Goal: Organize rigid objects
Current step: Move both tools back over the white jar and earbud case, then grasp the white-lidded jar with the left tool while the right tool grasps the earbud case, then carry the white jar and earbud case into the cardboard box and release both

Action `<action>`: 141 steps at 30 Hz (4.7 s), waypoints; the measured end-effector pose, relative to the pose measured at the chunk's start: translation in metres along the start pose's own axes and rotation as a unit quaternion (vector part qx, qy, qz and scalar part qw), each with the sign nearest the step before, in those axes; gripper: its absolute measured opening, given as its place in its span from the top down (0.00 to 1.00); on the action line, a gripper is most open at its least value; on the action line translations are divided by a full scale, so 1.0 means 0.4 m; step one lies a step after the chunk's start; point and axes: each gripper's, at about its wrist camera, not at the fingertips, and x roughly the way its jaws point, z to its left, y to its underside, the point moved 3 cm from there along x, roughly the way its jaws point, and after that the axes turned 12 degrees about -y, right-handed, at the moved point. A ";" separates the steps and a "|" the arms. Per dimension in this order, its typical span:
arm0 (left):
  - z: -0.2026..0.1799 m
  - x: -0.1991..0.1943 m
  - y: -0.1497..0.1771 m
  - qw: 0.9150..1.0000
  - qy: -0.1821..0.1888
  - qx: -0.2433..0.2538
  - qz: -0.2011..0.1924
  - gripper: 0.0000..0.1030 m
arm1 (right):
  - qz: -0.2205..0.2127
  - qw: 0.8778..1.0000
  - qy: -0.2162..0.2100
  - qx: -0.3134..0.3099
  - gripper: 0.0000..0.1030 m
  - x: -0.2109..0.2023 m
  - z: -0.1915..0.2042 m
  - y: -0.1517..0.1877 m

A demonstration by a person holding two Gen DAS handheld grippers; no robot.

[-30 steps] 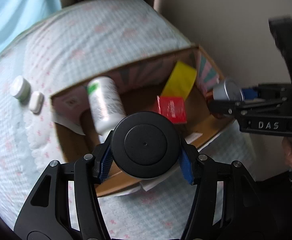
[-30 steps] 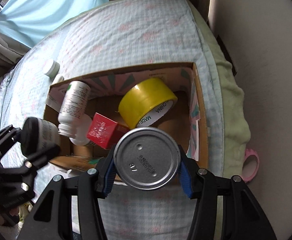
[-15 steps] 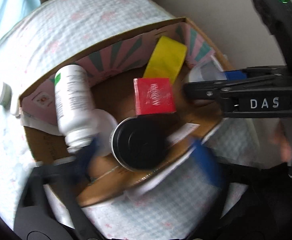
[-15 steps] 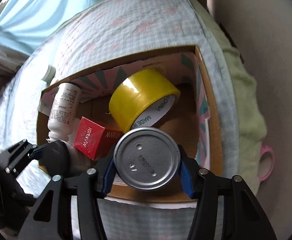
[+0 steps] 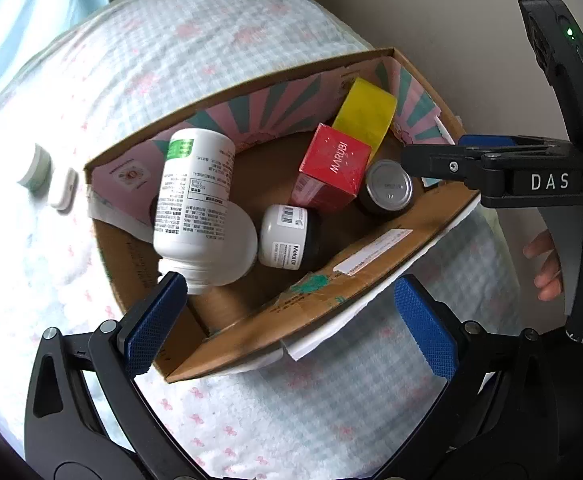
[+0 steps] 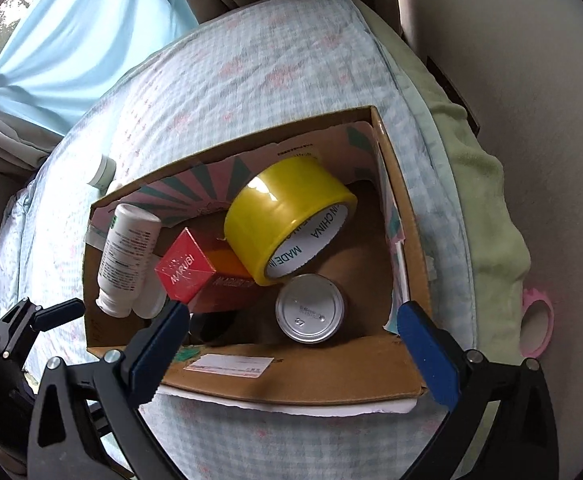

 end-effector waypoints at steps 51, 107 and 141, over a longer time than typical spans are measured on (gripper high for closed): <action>0.985 -0.464 0.204 0.983 -0.092 -0.049 -0.149 0.00 | -0.131 0.985 0.114 0.017 0.00 -0.046 0.938 0.126; 0.917 0.470 -0.277 0.997 -0.013 0.042 -0.064 0.32 | -0.162 0.970 0.173 0.044 0.57 0.756 0.700 -0.243; 0.932 -0.125 -0.017 0.991 0.001 -0.038 -0.126 0.32 | -0.187 0.981 0.034 0.045 0.59 0.219 0.848 -0.065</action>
